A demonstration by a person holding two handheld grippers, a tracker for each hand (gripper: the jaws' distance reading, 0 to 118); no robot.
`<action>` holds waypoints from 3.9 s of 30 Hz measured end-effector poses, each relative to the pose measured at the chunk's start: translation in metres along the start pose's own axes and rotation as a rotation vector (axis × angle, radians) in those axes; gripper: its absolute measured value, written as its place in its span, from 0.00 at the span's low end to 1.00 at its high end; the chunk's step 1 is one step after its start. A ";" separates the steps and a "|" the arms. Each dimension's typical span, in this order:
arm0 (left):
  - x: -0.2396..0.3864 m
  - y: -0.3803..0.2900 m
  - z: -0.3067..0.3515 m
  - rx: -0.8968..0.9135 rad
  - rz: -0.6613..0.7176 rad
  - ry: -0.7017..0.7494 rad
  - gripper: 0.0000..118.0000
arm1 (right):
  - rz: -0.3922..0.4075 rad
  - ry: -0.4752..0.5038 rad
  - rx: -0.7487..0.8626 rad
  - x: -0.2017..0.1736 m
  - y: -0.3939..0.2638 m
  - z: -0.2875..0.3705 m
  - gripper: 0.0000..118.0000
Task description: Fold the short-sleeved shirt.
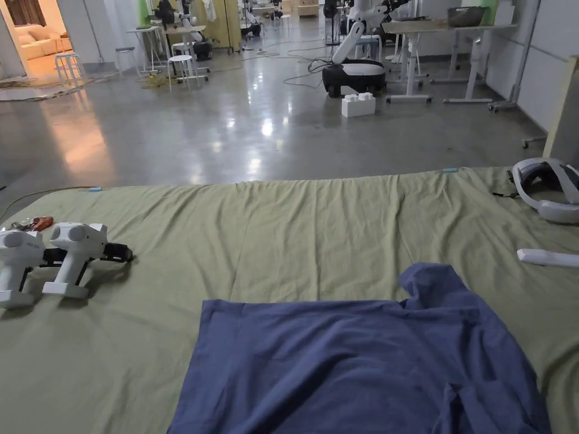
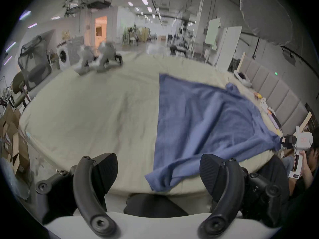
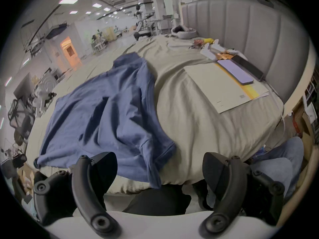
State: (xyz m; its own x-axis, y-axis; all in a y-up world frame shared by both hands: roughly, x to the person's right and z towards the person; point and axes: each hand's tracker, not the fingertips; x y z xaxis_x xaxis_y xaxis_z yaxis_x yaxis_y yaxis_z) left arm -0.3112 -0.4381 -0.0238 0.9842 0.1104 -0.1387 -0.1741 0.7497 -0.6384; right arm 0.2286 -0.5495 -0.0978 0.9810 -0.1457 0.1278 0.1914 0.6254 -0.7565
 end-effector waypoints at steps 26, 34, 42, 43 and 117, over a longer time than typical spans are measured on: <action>0.161 -0.001 0.215 0.772 -0.202 0.067 0.01 | 0.480 0.082 0.790 -0.178 0.019 0.215 0.02; 0.163 0.011 0.208 0.707 -0.195 0.051 0.01 | 0.465 0.084 0.767 -0.172 0.023 0.205 0.02; 0.085 0.026 0.149 0.352 -0.095 -0.088 0.52 | 0.387 0.134 0.619 -0.145 0.019 0.176 0.02; 0.078 0.030 0.126 0.262 -0.087 -0.068 0.71 | 0.368 0.135 0.599 -0.141 0.018 0.171 0.02; 0.044 0.175 -0.189 -0.187 -0.052 -0.029 0.07 | 0.068 0.042 0.001 -0.059 0.179 -0.132 0.07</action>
State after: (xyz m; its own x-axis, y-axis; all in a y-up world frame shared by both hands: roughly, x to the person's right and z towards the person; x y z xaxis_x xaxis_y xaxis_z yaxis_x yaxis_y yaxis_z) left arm -0.3048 -0.4250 -0.2849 0.9920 0.0960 -0.0817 -0.1238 0.6206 -0.7743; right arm 0.2008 -0.5296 -0.3255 0.9897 -0.1345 0.0488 0.1240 0.6357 -0.7619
